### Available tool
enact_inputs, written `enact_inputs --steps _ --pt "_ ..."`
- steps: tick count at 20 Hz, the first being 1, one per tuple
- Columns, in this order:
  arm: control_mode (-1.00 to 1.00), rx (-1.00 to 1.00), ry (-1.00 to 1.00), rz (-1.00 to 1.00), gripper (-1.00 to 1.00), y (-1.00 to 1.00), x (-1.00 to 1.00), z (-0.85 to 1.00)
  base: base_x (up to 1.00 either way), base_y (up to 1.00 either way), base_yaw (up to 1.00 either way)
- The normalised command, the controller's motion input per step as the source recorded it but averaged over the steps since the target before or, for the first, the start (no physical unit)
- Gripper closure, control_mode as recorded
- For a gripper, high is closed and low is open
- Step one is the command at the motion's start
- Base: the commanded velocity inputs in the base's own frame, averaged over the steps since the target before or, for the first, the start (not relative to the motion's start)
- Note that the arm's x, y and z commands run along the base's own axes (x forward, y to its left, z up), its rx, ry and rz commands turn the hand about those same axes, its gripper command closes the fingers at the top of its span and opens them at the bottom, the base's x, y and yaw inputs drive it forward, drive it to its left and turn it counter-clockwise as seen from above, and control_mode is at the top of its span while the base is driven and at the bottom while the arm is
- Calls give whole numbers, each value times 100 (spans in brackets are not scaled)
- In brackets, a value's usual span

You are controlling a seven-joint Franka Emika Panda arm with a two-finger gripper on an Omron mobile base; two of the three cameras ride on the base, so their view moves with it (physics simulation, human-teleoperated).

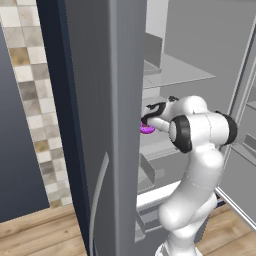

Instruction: Take the cake and donut from the fridge and place them on the empty tray on the dining counter.

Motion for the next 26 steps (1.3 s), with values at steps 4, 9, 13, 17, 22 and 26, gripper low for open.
enact_inputs --steps 4,9,13,17,22,26 --pt "-100 0 5 0 -100 0 20 -33 0 0 0" --pt "-100 -2 10 0 -100 17 11 -33 0 0 0" --pt "-100 -12 23 0 -100 40 10 -72 0 0 0" --pt "-100 -6 9 0 100 9 0 -97 0 0 0" --pt "-100 4 0 0 100 -41 -18 -99 0 0 0" --pt "-100 21 -9 -3 100 -71 -55 -100 0 0 0"
